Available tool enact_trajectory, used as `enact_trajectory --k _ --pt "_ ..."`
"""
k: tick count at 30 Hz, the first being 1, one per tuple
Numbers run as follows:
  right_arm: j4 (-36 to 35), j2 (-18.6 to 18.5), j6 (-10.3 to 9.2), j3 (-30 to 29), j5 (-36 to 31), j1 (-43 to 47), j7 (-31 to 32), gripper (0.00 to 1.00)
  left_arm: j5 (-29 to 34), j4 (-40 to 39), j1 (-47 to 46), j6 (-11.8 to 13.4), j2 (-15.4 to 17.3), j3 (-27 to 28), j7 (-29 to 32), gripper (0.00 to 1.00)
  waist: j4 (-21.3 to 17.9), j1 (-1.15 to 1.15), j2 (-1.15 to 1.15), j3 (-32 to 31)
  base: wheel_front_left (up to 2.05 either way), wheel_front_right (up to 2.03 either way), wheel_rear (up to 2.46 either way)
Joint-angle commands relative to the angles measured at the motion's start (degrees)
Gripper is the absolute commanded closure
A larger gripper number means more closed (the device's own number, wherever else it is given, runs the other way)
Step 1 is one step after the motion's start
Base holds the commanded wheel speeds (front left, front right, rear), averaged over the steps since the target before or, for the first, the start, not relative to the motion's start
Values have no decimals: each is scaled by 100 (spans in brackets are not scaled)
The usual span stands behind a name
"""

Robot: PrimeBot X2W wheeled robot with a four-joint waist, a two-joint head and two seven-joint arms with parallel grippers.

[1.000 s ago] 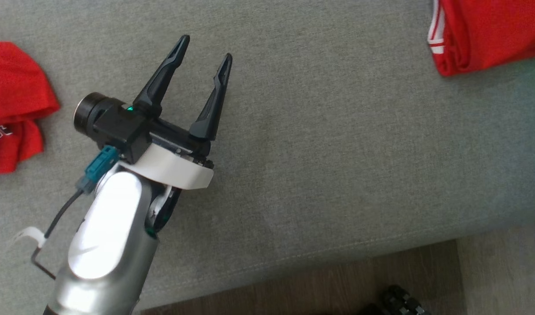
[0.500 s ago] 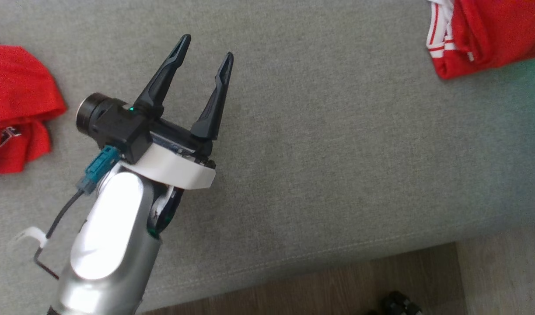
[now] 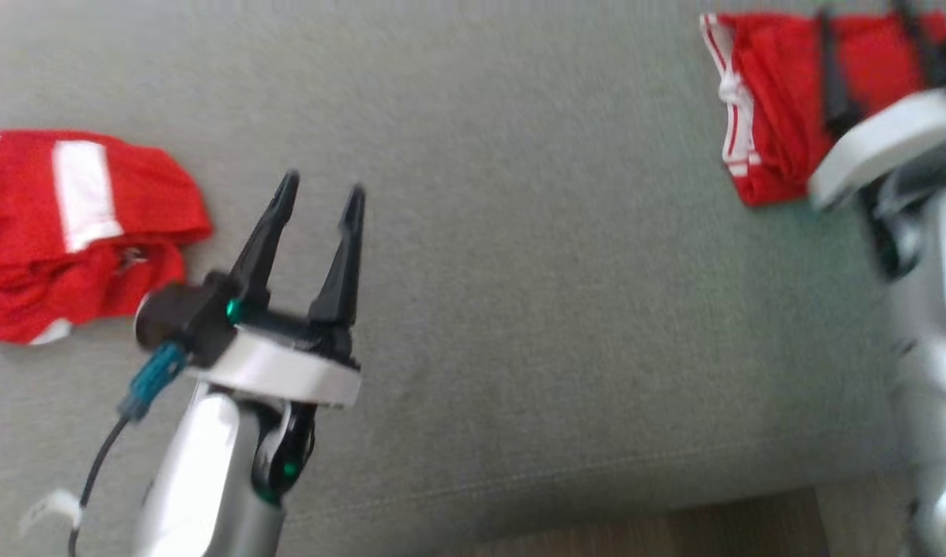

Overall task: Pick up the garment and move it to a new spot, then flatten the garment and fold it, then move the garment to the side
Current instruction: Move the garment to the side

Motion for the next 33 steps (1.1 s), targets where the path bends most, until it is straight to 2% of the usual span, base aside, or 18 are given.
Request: enact_trajectory --k 1,7,11,16,24,33 --pt "-437 250 -2 209 164 380 -124 0 -87 -243 131 58 -5 344 -31 0 375 0 0 -551 0 0 0" --pt "-1044 809 -2 251 421 1454 -385 0 -562 -286 659 379 -55 742 -31 0 696 0 0 -1067 0 0 0" --pt "-1221 942 -2 211 498 1971 -493 0 -613 -293 965 451 -57 704 -31 0 809 0 0 -1382 0 0 0" --pt "-1617 993 -2 210 590 2802 -669 0 -699 -284 1461 466 -58 651 -31 0 928 0 0 -1810 0 0 0" --pt "-2075 996 -2 170 831 3867 -865 0 -698 -231 1966 482 -58 795 -31 0 1063 0 0 -2093 0 0 0" --pt "-2376 996 -2 167 756 4297 -896 0 -584 -271 2133 468 -58 798 -31 0 1032 0 0 -2085 0 0 0"
